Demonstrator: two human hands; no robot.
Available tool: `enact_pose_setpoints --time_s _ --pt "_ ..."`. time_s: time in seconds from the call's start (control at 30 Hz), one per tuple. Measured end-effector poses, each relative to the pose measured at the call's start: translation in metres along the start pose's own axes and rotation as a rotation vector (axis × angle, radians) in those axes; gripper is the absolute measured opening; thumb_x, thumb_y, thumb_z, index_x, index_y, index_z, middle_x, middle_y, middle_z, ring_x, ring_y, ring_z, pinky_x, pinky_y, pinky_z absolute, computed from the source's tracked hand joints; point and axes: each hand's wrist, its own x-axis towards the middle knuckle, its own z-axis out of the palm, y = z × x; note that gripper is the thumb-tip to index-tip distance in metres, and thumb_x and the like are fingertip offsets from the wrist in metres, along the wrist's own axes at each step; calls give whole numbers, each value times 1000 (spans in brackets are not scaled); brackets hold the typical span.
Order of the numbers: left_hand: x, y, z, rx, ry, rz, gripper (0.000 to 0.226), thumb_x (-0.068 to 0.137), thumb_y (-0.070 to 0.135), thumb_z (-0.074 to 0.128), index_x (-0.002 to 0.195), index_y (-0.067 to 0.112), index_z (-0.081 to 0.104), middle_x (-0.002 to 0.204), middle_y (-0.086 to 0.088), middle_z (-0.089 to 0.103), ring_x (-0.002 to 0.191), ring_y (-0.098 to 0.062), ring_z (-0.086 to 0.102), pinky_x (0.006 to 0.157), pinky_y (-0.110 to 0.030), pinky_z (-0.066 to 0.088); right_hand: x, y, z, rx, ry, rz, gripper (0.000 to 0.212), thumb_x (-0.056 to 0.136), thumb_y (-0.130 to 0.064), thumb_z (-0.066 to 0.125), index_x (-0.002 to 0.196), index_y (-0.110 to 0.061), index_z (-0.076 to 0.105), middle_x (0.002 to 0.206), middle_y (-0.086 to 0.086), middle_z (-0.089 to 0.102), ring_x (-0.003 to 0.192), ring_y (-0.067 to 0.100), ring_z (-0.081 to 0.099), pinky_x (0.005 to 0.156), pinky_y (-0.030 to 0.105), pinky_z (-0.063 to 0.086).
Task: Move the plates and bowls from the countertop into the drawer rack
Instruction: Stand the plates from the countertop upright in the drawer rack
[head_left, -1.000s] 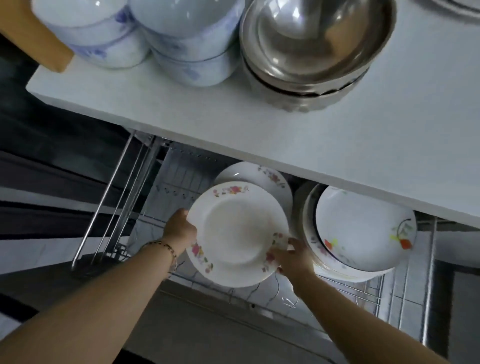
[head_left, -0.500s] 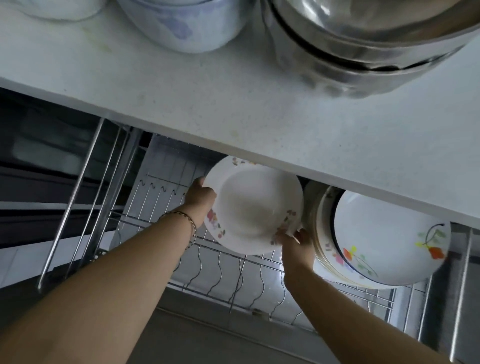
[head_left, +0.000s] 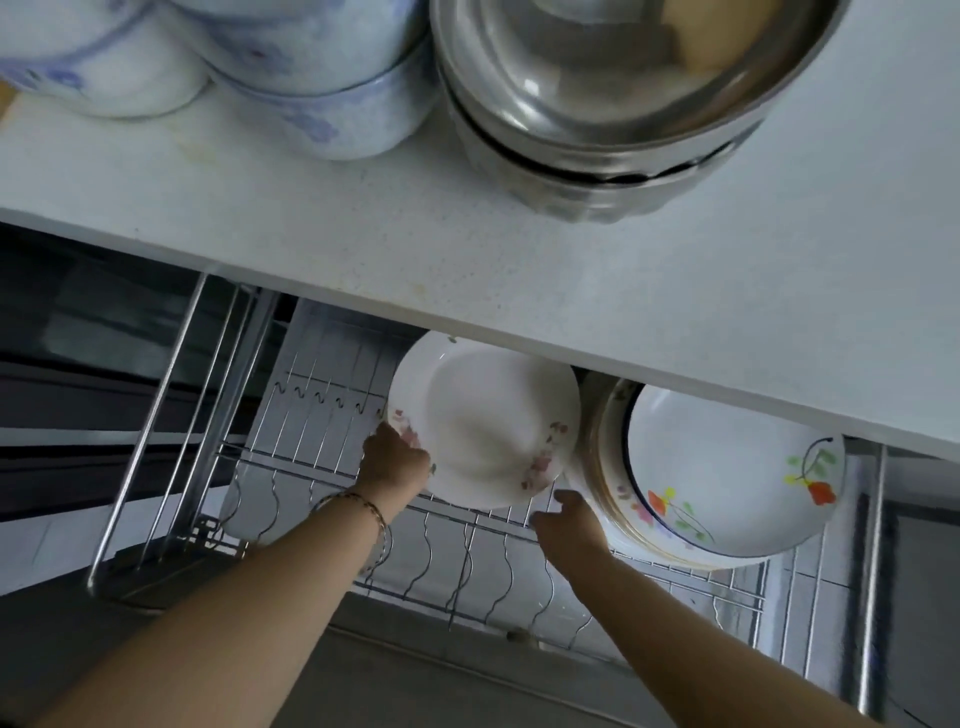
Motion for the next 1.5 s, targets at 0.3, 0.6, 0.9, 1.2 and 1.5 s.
enact_pose_setpoints --time_s 0.3,0.6,0.9,1.2,1.5 --pt "-155 77 34 227 -261 360 26 96 12 41 111 13 62 116 -6 64 102 -22 62 80 -26 50 -81 35 -138 -305 -157 -316 23 90 -7 46 107 -15 59 87 1 54 65 5 46 52 4 35" --pt "-346 217 119 195 -229 494 29 89 4 43 65 19 47 68 1 46 62 -10 45 59 -23 41 -178 106 -390 -567 102 -469 36 95 -8 38 122 1 59 128 14 61 115 25 59 83 23 46" --pt "-460 359 167 27 -220 618 18 94 9 40 84 16 54 77 1 57 79 -19 56 58 -21 40 -225 145 -580 -294 340 -493 35 89 -9 48 122 -4 59 113 13 63 92 17 51 86 26 45" --pt "-435 477 213 -47 -244 564 10 95 11 41 96 12 51 74 -1 56 59 -11 54 54 -21 37 -178 121 -678 -104 424 -470 28 85 -9 50 110 -9 64 118 16 65 92 24 59 78 27 46" --pt "-350 651 271 -51 -394 519 22 92 6 45 113 11 52 101 -14 70 88 -24 70 56 -20 41 -69 52 -785 132 525 -229 38 88 -11 52 126 -6 55 124 17 61 108 31 62 93 36 49"
